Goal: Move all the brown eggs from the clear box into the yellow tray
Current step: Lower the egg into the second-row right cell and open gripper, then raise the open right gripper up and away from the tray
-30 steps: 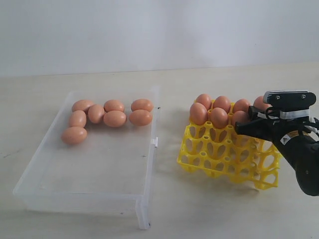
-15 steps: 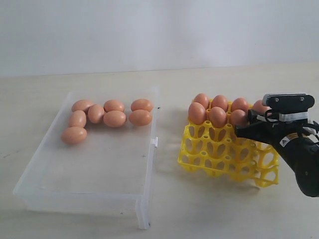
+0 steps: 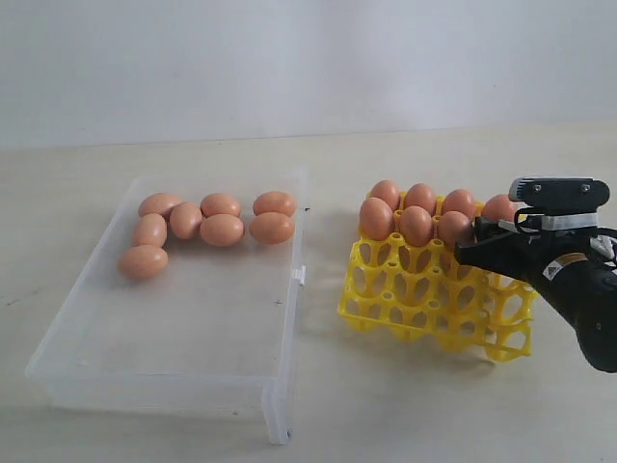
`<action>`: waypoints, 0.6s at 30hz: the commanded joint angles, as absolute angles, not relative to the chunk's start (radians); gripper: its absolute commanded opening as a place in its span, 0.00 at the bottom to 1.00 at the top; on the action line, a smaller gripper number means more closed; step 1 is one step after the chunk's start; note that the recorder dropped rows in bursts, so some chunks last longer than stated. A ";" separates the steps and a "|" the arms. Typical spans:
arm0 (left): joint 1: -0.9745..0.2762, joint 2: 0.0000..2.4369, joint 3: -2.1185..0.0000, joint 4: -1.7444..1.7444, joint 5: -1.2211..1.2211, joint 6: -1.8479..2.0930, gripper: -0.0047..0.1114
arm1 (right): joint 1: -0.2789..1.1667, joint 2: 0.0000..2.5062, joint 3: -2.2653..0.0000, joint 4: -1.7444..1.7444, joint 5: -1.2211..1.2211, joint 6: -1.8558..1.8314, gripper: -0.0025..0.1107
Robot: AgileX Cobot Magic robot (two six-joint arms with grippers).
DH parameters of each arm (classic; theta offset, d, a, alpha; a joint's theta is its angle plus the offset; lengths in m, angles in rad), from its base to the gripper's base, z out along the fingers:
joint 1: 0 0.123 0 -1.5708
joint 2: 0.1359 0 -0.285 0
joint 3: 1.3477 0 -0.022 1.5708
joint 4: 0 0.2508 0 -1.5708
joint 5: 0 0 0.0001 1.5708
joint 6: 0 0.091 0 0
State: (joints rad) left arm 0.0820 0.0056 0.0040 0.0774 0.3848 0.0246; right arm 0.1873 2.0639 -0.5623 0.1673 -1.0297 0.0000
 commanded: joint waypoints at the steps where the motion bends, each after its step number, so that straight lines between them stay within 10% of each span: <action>1: 0.076 0.000 0.000 0.071 0.379 0.023 0.04 | 0.184 2.046 -0.555 0.151 -0.997 0.000 0.57; 13: 0.076 0.000 0.000 0.071 0.379 0.023 0.04 | 0.184 1.748 -0.523 0.163 -0.833 0.100 0.55; 18: 0.076 0.000 0.000 0.071 0.379 0.023 0.04 | 0.184 1.542 -0.548 0.112 -0.583 0.166 0.36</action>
State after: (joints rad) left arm 0.0820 0.0056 0.0040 0.0774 0.3848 0.0246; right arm 0.1873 1.6353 -0.5322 0.1457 -0.7164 0.1360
